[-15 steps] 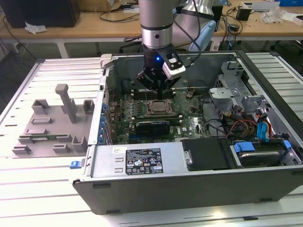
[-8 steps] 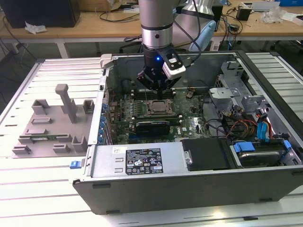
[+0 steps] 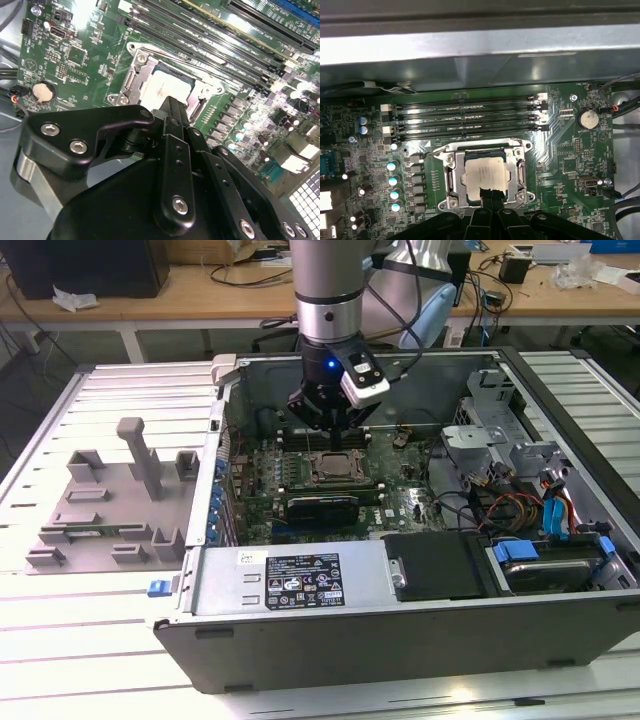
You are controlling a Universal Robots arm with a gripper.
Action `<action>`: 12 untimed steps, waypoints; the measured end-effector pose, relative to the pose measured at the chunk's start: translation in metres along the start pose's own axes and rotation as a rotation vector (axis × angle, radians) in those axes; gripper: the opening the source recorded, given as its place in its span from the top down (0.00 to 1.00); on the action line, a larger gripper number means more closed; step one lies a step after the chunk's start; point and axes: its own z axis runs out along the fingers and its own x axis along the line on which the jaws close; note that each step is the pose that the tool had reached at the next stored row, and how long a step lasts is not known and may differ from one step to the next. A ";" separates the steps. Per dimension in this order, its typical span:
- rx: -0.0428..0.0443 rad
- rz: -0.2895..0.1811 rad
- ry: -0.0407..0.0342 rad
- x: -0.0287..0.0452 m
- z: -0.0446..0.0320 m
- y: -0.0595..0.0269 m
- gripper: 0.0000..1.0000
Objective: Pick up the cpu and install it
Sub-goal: 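Install the first cpu locking lever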
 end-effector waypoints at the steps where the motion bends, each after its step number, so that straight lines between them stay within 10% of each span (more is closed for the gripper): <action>1: -0.0001 0.000 -0.0006 0.0015 -0.0001 -0.0001 0.89; 12: -0.0008 0.000 -0.0095 0.0237 -0.0017 -0.0020 0.89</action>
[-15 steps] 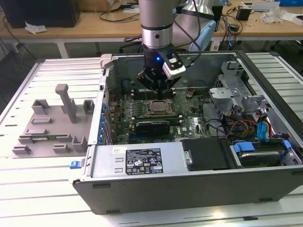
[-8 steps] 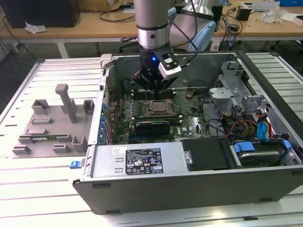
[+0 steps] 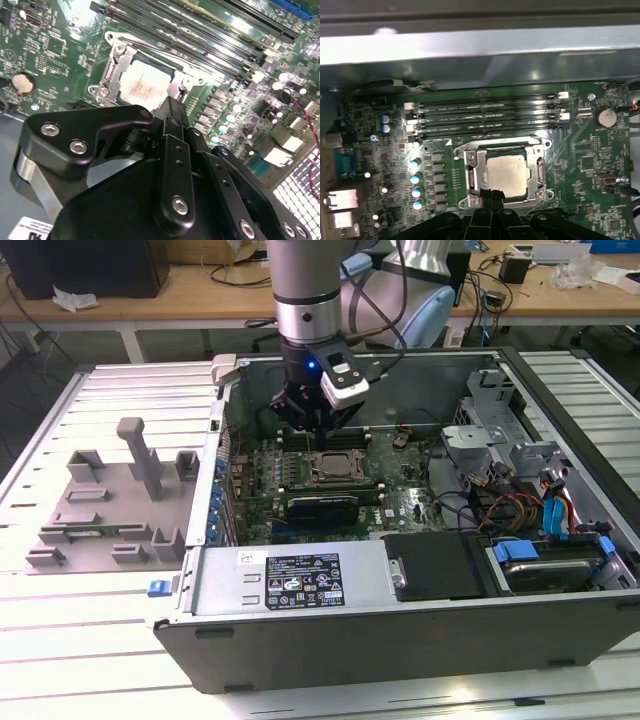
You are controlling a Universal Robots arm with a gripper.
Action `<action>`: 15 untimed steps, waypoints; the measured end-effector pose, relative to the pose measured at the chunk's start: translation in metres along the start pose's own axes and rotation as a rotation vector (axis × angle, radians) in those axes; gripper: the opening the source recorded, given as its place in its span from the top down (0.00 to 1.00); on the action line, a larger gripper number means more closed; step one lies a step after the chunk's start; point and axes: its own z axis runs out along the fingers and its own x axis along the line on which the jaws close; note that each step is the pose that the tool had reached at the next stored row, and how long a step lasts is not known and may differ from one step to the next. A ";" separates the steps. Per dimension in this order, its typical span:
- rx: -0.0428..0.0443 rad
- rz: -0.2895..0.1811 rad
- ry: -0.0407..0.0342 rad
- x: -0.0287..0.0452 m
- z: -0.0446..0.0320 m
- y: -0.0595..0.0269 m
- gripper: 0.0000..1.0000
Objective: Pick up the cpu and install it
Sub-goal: 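Install the first cpu locking lever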
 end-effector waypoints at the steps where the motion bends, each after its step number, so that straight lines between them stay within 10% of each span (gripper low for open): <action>1: -0.0001 0.000 -0.0006 0.0013 -0.0001 -0.0001 0.89; 15: -0.0030 0.001 -0.0073 0.0305 -0.0024 -0.0026 0.89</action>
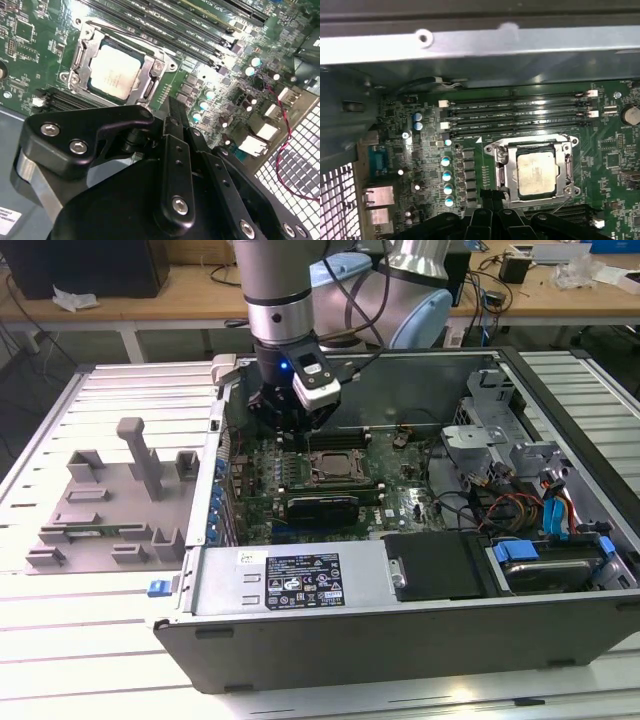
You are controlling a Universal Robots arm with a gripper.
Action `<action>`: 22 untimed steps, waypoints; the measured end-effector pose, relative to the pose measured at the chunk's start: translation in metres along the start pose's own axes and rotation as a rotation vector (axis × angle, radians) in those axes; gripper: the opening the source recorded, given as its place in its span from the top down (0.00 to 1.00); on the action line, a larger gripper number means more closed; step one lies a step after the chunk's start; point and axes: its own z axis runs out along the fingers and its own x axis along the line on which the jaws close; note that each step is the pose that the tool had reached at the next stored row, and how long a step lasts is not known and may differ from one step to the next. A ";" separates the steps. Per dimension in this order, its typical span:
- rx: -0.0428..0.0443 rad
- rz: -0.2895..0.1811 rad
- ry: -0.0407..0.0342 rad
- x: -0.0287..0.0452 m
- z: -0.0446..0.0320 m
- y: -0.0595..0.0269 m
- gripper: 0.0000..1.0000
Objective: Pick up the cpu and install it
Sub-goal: 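Install the first cpu locking lever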
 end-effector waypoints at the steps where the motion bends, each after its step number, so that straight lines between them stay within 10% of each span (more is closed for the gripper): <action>1: -0.0050 0.000 0.0004 0.0005 0.0000 -0.0001 0.89; 4: -0.0335 0.003 0.0029 0.0028 -0.0002 -0.0002 0.89; 7: -0.0880 0.008 0.0075 0.0052 -0.0004 -0.0005 0.89; 10: -0.1463 0.013 0.0125 0.0058 -0.0004 -0.0005 0.89; 12: -0.2082 0.018 0.0176 0.0061 -0.0004 -0.0005 0.89; 13: -0.2246 0.020 0.0191 0.0062 -0.0005 -0.0006 0.89; 16: -0.2507 0.022 0.0212 0.0063 -0.0005 -0.0006 0.89; 22: -0.2530 0.022 0.0214 0.0043 -0.0003 -0.0004 0.89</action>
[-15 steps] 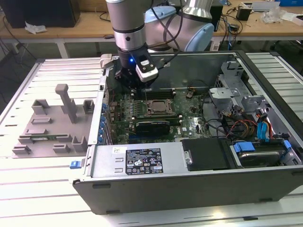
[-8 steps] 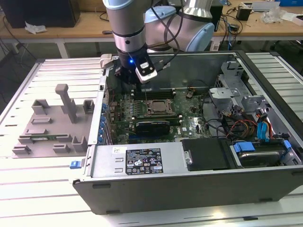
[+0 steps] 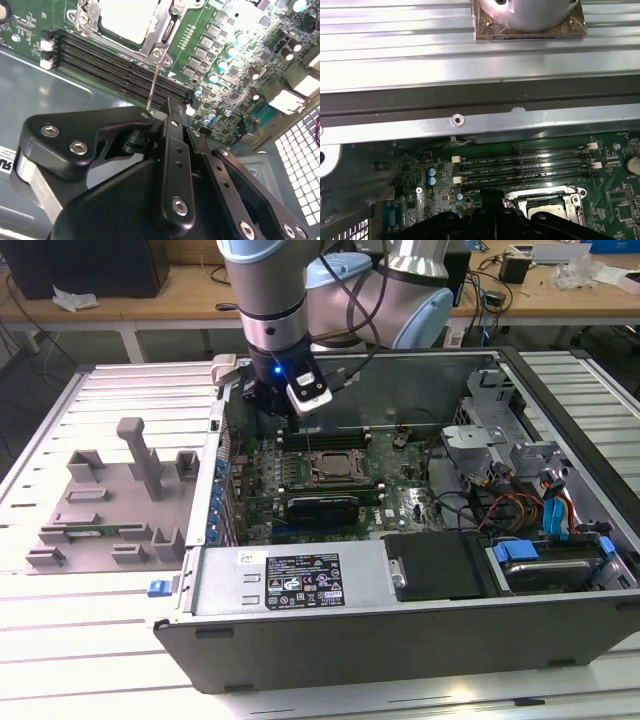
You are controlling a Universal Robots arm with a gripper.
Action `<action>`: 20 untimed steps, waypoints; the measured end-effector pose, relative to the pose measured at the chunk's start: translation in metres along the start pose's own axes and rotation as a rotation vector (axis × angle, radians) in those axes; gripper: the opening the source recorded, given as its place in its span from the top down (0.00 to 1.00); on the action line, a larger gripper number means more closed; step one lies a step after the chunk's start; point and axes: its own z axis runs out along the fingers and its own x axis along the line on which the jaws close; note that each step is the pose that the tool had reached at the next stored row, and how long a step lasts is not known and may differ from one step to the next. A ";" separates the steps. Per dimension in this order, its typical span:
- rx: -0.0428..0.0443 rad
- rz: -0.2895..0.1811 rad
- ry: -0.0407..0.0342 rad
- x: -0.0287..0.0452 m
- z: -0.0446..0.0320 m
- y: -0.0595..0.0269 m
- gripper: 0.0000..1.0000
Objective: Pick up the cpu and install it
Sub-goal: 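Install the first cpu locking lever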
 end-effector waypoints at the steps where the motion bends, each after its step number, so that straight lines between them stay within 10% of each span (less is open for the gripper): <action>1: 0.0001 0.000 0.0000 -0.0017 0.0001 0.0001 0.89; 20: 0.0017 0.003 0.0013 -0.0425 0.0040 0.0032 0.89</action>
